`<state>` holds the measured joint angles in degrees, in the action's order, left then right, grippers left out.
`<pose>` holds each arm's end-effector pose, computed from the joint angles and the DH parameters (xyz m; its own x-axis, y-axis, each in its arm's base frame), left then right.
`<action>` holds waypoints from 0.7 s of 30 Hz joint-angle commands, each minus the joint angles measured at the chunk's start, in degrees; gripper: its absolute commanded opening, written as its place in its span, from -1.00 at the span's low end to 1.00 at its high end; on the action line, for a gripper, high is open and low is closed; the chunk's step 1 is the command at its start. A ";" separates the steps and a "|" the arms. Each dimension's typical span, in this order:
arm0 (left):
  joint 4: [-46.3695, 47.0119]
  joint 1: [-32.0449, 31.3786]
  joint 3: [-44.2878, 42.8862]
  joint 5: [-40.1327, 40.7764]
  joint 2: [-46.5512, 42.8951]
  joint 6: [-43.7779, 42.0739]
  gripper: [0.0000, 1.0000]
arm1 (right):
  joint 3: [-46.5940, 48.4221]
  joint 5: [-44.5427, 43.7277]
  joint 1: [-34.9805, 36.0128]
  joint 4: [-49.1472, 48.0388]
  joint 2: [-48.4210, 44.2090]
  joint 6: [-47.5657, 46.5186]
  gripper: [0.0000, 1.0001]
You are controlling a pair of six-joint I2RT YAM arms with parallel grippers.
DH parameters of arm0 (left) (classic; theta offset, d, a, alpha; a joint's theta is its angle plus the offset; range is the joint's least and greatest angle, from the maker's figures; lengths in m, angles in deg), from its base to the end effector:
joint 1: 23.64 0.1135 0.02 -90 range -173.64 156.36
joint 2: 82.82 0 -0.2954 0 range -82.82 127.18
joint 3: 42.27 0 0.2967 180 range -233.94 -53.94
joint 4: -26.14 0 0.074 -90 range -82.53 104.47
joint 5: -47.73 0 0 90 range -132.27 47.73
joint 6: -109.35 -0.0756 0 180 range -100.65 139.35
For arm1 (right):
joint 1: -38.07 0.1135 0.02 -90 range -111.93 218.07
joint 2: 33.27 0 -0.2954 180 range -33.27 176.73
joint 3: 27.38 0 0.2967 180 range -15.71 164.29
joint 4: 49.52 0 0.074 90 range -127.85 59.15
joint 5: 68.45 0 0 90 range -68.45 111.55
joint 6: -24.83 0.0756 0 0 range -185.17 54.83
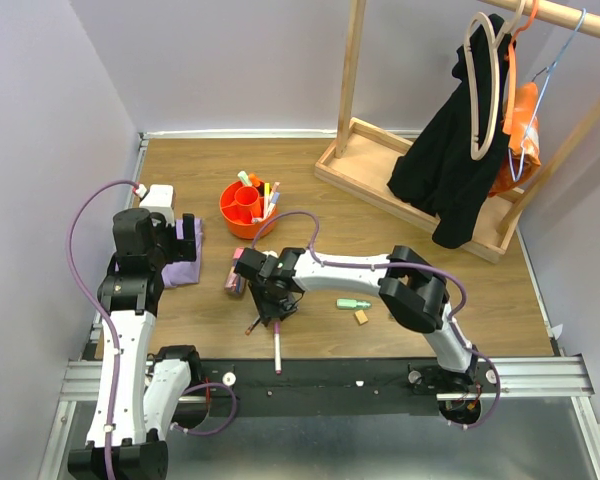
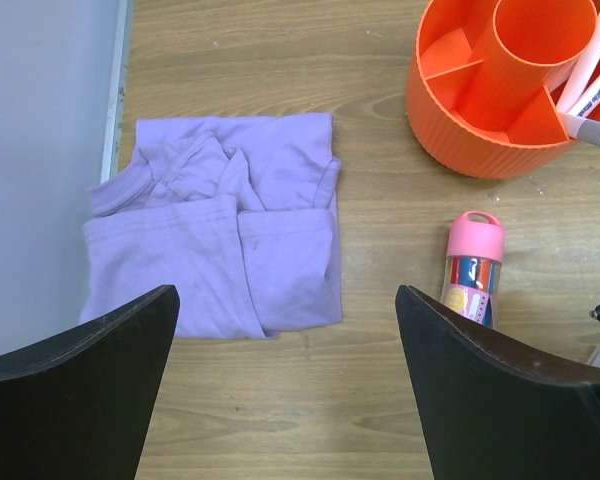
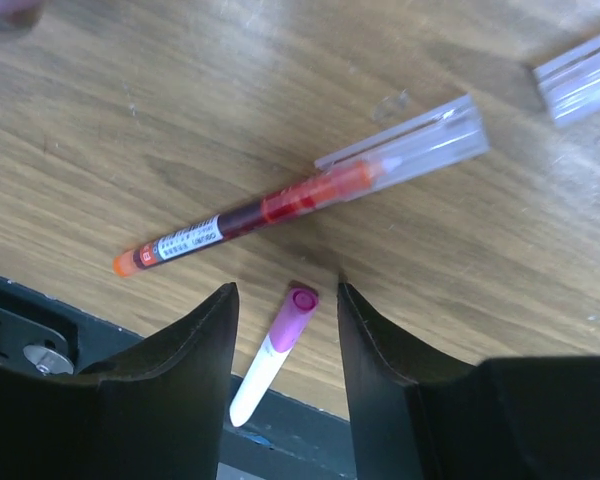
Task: Sort the stationery into containers
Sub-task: Pick up the pen from the corner of the board.
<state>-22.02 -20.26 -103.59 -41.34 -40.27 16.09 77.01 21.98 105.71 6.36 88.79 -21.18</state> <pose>0.2132 0.0138 0.3353 -0.4933 0.0278 -0.8694 -0.0451 0.9973 0.0575 0.1904 0.4643 0.1303 -0.9054 -0.3753 -0.1987 -0.4125 0.8883 0.2019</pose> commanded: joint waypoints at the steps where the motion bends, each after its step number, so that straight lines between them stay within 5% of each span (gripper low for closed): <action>1: -0.86 -0.12 0.87 1.00 -1.15 -1.39 0.97 | -0.27 0.54 1.44 1.06 0.11 2.07 -0.02; 14: -1.92 -0.30 0.34 0.65 -2.38 0.54 0.97 | -5.71 -1.40 2.85 3.70 0.72 4.97 -0.13; 19: -2.79 -0.30 0.34 0.57 -3.26 2.39 0.97 | -5.89 -0.86 3.03 0.89 3.09 3.92 -0.38; 21: -3.24 -0.30 -0.18 0.13 -3.96 3.00 0.97 | -3.00 -2.97 2.94 -1.57 5.55 1.46 -0.65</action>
<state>-23.44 -20.39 -103.57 -41.34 -42.72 17.35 73.80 22.44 107.96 7.23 87.61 -17.20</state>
